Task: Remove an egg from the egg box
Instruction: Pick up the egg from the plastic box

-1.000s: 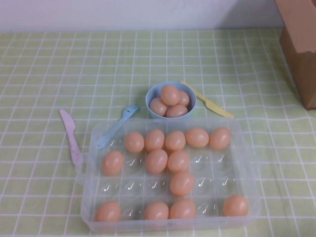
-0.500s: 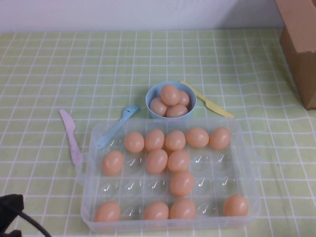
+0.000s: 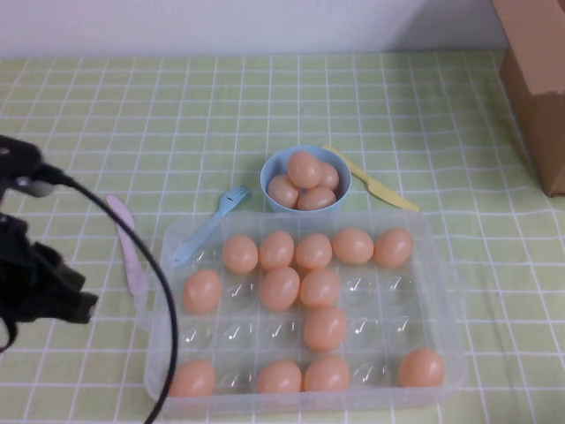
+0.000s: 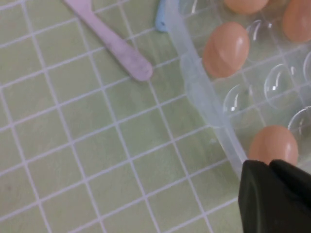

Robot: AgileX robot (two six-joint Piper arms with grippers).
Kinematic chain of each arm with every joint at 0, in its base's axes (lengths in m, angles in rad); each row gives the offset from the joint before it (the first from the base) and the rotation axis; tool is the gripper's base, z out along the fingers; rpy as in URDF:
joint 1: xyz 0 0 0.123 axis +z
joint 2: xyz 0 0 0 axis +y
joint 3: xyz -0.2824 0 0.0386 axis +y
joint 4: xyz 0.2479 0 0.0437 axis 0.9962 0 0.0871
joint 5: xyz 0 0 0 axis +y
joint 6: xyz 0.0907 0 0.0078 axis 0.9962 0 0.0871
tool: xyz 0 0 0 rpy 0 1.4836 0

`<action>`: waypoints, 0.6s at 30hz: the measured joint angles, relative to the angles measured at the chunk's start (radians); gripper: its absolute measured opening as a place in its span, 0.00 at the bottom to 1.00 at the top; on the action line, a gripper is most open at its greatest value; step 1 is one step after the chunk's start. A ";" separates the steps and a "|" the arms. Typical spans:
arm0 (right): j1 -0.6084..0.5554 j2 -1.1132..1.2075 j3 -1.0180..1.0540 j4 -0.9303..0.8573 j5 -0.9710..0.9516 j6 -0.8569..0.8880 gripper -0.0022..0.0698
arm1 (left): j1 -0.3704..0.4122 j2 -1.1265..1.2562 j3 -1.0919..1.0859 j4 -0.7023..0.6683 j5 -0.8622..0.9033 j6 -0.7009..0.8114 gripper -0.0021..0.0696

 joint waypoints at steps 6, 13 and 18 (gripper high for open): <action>0.000 0.000 0.000 0.000 0.000 0.000 0.01 | -0.164 0.203 -0.146 0.033 0.009 0.002 0.02; 0.000 0.000 0.000 0.000 0.000 0.000 0.01 | -0.286 0.418 -0.345 0.088 0.029 -0.005 0.02; 0.000 0.000 0.000 0.000 0.000 0.000 0.01 | -0.331 0.572 -0.470 0.112 0.070 -0.005 0.03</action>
